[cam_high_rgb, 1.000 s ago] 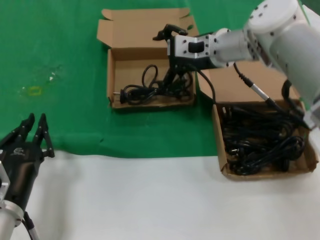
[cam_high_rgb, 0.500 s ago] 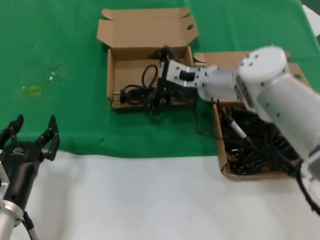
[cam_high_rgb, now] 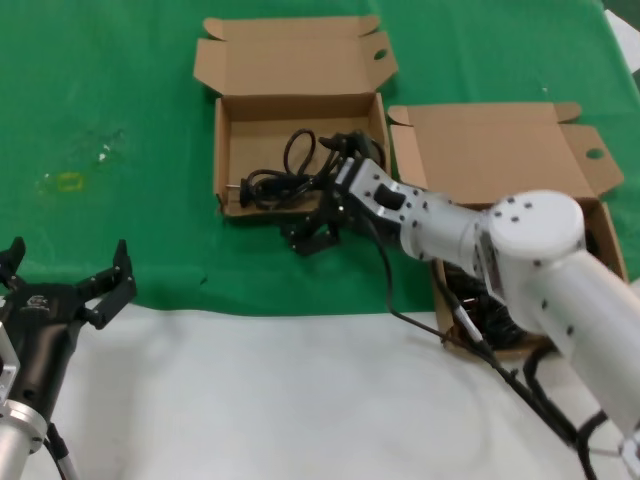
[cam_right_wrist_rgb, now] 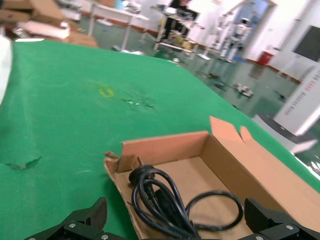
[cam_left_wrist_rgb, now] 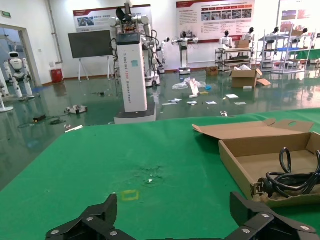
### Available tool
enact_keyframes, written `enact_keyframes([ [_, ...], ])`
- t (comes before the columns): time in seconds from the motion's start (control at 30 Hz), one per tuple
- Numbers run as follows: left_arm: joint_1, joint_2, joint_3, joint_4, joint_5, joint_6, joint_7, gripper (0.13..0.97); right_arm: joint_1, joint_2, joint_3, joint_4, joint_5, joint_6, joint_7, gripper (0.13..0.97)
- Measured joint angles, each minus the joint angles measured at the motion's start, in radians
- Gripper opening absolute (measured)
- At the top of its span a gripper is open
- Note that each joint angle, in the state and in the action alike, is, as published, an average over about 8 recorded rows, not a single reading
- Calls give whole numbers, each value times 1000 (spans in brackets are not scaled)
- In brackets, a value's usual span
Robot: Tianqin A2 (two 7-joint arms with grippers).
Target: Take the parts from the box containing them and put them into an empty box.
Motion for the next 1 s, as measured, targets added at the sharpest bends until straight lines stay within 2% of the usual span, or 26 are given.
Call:
enact_keyframes([
  [0.2, 0, 0, 0, 0, 0, 0, 0, 815, -117, 24, 64, 123, 4, 60, 55, 966],
  [0.33, 0, 0, 0, 0, 0, 0, 0, 815, -196, 40, 108, 207, 7, 101, 93, 966],
  [0.6, 0, 0, 0, 0, 0, 0, 0, 926, -350, 72, 193, 369, 13, 181, 165, 966],
  [1.0, 0, 0, 0, 0, 0, 0, 0, 966, -586, 120, 322, 617, 22, 302, 276, 966],
])
